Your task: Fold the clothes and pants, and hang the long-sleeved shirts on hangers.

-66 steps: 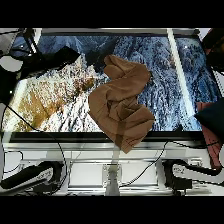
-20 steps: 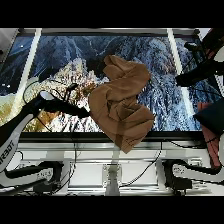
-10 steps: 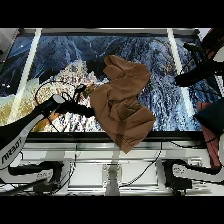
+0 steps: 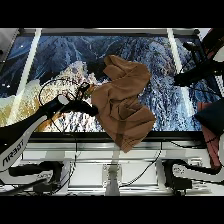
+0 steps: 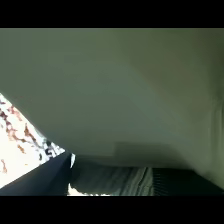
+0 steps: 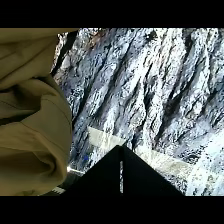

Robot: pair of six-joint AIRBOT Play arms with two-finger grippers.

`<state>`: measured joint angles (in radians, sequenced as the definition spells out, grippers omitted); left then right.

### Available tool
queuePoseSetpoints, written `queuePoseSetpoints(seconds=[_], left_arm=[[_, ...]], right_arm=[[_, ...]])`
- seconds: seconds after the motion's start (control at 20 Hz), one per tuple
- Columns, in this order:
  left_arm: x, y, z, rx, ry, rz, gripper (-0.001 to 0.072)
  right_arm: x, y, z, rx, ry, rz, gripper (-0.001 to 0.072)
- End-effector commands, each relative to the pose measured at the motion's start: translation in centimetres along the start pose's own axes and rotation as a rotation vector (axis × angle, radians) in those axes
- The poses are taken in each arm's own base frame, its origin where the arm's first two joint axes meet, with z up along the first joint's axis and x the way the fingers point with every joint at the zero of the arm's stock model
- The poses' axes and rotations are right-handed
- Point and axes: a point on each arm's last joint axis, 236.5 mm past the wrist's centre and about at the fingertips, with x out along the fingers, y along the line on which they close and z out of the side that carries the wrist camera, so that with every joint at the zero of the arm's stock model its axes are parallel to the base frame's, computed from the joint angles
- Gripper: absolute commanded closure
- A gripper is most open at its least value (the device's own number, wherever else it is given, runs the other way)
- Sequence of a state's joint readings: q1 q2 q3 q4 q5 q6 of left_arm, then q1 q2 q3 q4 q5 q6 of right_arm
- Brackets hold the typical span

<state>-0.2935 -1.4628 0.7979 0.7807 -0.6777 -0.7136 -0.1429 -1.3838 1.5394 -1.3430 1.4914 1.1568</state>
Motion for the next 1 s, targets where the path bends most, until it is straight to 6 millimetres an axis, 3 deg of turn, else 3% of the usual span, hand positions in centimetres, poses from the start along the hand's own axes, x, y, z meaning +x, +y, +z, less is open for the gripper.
queuePoseSetpoints(seconds=[0.0, 0.05, 0.15, 0.25, 0.35, 0.5, 0.65, 0.75, 0.85, 0.95], left_arm=[[0.5, -1.3, 0.1, 0.029, 0.003, -0.01, 0.029], [0.6, -1.4, 0.1, 0.032, 0.005, -0.012, 0.0305], [0.2, -1.9, 0.3, 0.034, 0.007, -0.028, 0.0672], [-1.2, -2.7, 2.0, 0.07, -0.019, -0.045, 0.068], [-4.4, -3.3, 4.6, 0.145, -0.067, -0.038, 0.068], [-12.5, -3.1, 7.8, 0.251, -0.138, 0.047, 0.0681], [-23.8, -0.7, 10.2, 0.266, -0.304, 0.287, 0.0681], [-30.8, 0.5, 10.4, 0.241, -0.437, 0.443, 0.0681], [-35.6, 1.6, 9.3, 0.168, -0.52, 0.55, 0.0681], [-38.1, 2.6, 8.0, 0.121, -0.547, 0.614, 0.068]], right_arm=[[0.0, 0.2, 0.1, 0.001, -0.002, 0.007, 0.0703], [0.0, 0.2, 0.1, 0.001, -0.003, 0.008, 0.0702], [0.0, 0.2, 0.1, 0.002, -0.002, 0.009, 0.0702], [0.0, 0.0, 0.8, 0.002, -0.034, 0.002, 0.0702], [-0.2, -0.9, 3.1, 0.004, -0.131, -0.036, 0.0702], [-0.7, -1.9, 5.4, 0.015, -0.229, -0.078, 0.0702], [-0.7, -1.9, 5.8, 0.017, -0.248, -0.08, 0.0703], [-0.2, -1.3, 5.7, 0.028, -0.247, -0.049, 0.0703], [1.6, -0.1, 5.2, 0.059, -0.234, 0.021, 0.0703], [3.9, 2.4, 4.7, 0.117, -0.212, 0.157, 0.0703]])
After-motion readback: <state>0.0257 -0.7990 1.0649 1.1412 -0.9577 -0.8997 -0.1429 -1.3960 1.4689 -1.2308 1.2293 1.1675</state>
